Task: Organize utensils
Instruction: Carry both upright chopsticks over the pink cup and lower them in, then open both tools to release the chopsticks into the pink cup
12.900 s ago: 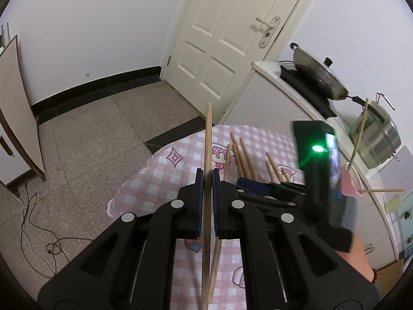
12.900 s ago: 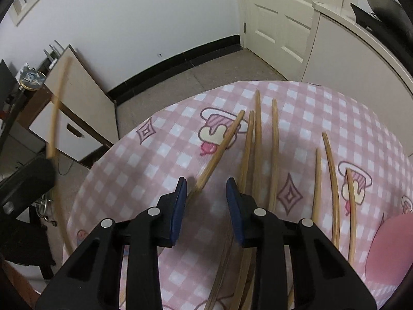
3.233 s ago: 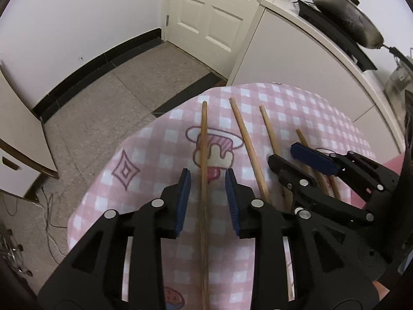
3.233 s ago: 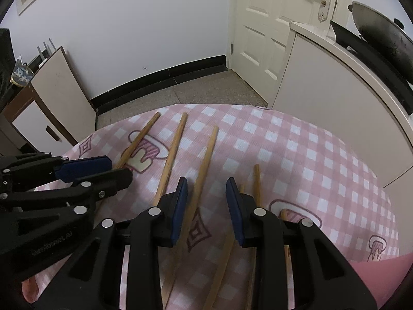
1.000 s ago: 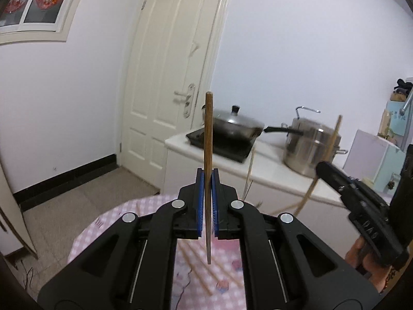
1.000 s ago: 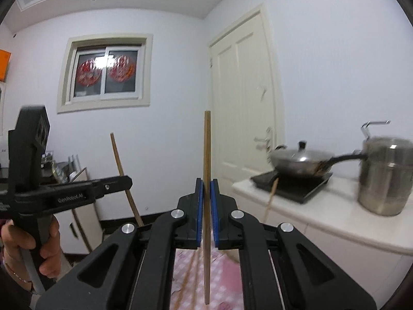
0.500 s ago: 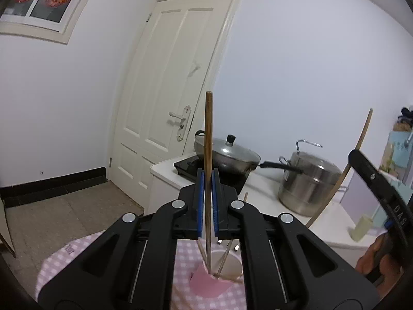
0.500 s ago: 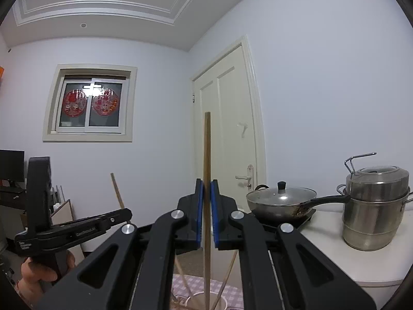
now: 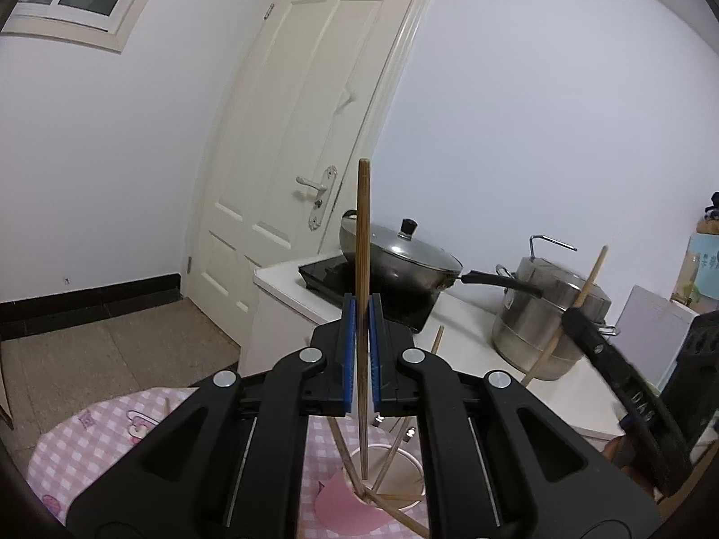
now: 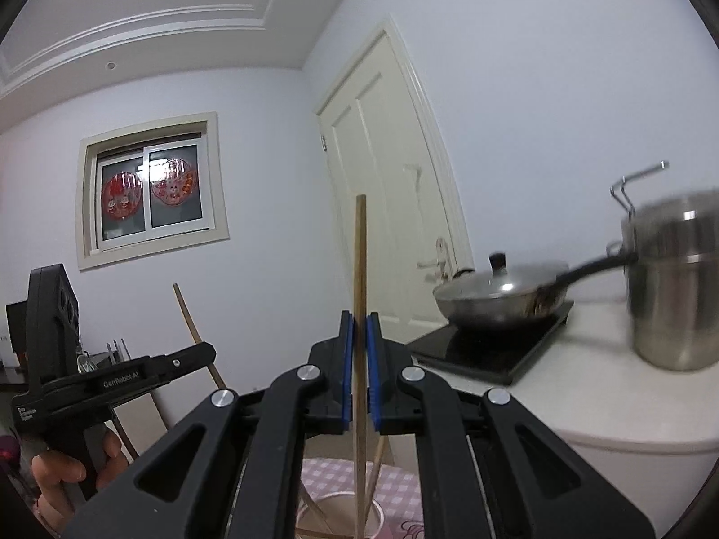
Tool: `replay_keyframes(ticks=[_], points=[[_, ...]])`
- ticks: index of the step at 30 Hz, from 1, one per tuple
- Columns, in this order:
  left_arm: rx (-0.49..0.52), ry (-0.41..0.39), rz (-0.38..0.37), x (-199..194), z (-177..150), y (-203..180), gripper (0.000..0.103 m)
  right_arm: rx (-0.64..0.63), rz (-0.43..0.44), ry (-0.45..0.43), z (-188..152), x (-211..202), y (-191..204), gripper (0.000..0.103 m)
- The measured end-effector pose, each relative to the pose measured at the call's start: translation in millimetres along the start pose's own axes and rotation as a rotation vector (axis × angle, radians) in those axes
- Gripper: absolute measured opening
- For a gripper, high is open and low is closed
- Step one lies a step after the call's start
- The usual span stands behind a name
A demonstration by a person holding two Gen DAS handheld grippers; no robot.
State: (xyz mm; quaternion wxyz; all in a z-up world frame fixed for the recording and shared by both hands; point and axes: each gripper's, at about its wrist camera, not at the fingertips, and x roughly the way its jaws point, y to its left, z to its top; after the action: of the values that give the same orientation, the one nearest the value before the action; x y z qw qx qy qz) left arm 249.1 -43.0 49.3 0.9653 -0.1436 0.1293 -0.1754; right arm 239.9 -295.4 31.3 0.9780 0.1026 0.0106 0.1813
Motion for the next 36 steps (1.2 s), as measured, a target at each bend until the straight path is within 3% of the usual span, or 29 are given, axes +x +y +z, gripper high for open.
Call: replay_keyframes(ticks=[12,23,30,36], points=[[0.066,0.131,-0.016,37,-24,-6,0.006,-0.022,0.015,0.089,-45,7,4,0.005],[0.138,0.251,-0.008,58,-28,-12,0.007,0.035,-0.009,0.147,-63,4,-2,0.008],[0.121,0.257,-0.001,57,-25,-12,0.007,0.058,-0.005,0.160,-61,0,-1,0.009],[0.099,0.252,-0.002,53,-17,-11,0.008,0.073,0.006,0.155,-57,-4,0,0.021]])
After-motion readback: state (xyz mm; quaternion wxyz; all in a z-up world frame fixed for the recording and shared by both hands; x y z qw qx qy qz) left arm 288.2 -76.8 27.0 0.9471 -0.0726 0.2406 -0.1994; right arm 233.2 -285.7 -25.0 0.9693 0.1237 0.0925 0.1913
